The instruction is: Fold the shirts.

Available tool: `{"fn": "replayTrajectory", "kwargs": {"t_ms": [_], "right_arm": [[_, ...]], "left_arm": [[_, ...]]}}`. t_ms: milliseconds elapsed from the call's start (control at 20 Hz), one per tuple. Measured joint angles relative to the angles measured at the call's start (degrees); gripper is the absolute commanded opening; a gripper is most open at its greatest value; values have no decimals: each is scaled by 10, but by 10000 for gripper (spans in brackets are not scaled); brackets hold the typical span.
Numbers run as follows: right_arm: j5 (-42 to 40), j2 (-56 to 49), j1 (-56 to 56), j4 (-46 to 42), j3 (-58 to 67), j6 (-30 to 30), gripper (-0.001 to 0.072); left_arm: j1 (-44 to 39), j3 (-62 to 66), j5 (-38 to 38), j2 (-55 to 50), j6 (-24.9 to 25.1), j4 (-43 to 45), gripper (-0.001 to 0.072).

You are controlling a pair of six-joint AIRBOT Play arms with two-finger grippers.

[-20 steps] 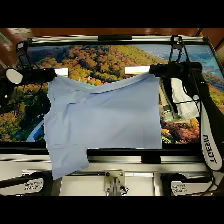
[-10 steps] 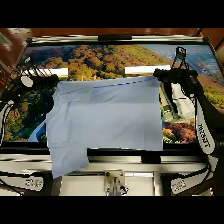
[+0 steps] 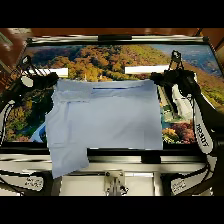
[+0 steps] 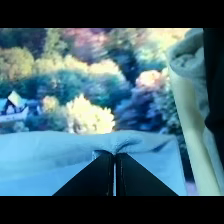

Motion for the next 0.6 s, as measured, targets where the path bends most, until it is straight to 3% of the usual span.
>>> {"fn": "replayTrajectory", "kwargs": {"t_ms": [150,300,600], "right_arm": [[-87,12,0,-17,0,-30,82],[-197,36,0,-55,0,-65,82],[-351,54,0,-50,-24,-100,82]], "left_arm": [[5,11,-56,5,66,-3,30],[13,39,-174,16,120,20,30],[26,40,-420,18,152,66,30]]}}
